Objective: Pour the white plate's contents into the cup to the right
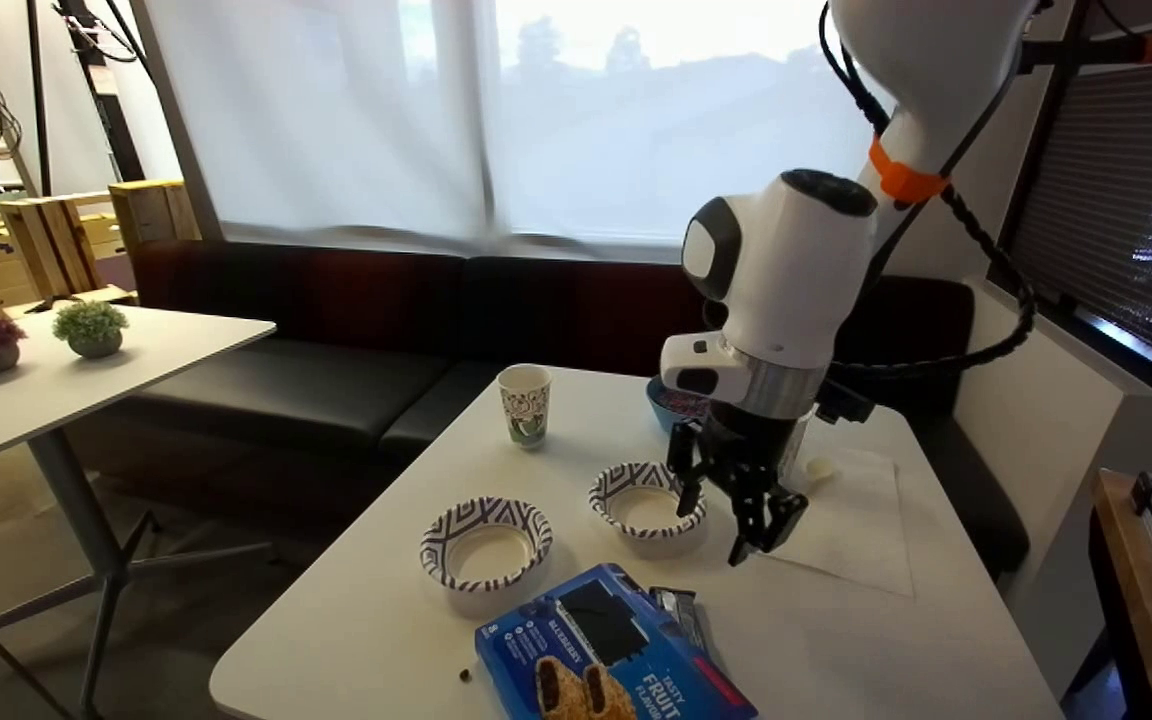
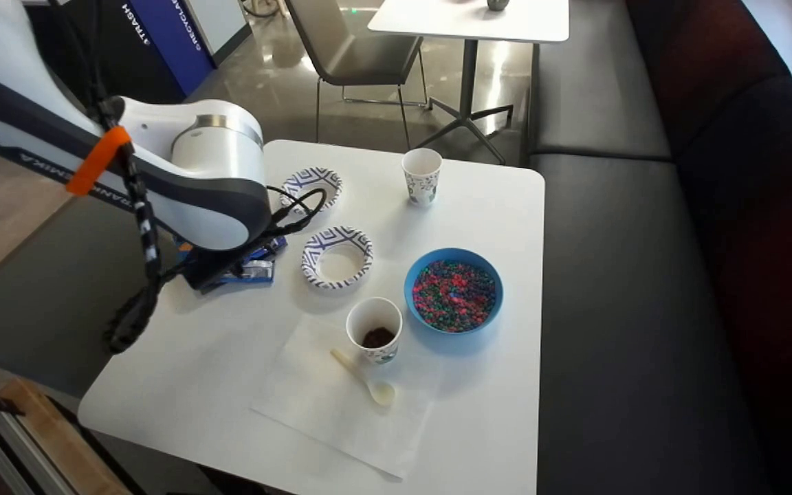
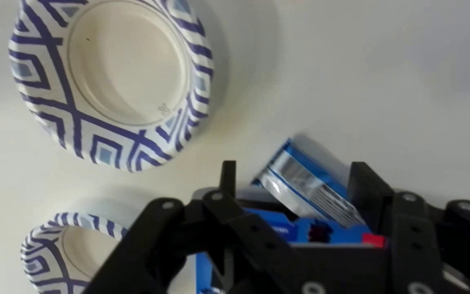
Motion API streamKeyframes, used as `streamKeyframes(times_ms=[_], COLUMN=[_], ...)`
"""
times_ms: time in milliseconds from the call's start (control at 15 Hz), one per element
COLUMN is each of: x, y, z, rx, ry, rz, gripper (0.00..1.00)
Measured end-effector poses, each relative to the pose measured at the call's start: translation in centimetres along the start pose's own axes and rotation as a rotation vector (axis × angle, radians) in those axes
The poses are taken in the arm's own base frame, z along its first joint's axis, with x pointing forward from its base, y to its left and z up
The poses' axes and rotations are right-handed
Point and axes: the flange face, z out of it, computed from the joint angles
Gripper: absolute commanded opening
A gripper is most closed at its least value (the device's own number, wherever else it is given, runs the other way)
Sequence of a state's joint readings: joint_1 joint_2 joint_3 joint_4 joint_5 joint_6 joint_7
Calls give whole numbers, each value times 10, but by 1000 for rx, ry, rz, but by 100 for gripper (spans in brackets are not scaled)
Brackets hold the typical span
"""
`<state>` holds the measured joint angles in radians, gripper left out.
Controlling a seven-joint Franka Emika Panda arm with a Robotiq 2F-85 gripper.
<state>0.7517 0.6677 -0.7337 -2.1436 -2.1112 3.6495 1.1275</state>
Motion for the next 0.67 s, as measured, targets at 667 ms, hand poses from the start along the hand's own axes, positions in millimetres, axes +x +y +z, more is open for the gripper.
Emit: streamKeyframes(times_ms=[667], x=[-28], y=[-9], z=[-112], rx=[110], ry=[175], rz=[261], gripper=[100])
